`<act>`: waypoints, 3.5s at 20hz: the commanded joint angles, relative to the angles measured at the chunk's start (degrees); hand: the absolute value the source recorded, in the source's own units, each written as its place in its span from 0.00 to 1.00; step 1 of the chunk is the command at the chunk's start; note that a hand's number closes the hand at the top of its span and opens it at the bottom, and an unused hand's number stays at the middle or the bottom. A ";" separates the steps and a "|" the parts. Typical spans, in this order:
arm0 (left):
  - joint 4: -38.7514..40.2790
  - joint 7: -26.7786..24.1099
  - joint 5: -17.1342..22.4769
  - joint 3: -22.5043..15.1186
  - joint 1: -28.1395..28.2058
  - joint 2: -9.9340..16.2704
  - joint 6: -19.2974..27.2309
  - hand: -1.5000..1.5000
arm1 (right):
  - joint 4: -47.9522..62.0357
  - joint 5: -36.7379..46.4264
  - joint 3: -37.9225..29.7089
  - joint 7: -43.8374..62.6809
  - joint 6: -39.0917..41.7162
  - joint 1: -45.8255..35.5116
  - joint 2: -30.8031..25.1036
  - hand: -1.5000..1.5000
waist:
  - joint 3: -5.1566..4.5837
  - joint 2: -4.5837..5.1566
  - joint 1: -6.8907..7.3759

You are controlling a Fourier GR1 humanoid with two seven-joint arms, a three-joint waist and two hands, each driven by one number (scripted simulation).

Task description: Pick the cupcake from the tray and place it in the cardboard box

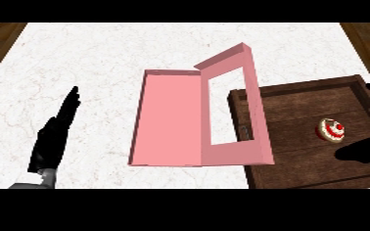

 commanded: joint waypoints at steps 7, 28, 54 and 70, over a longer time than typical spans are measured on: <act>-4.23 2.61 -1.89 2.69 2.18 -0.94 -2.00 0.50 | -0.76 5.34 -1.97 8.33 5.97 -0.44 6.14 0.00 | 0.06 -0.09 -0.24; -0.13 0.14 -6.01 8.35 0.09 -5.59 -8.14 0.50 | 6.13 20.75 -8.35 -1.44 11.69 1.45 21.56 0.00 | 0.07 -0.03 -0.30; -1.75 1.03 -11.72 9.54 0.49 -11.31 -8.97 0.50 | 12.70 40.50 -12.02 -9.03 12.07 -2.97 26.90 1.00 | 0.06 0.00 -0.28; -3.12 1.06 -11.90 10.37 3.68 -10.93 -8.77 0.50 | -25.76 90.88 31.26 18.97 7.22 30.79 44.48 1.00 | -0.17 -0.85 -2.45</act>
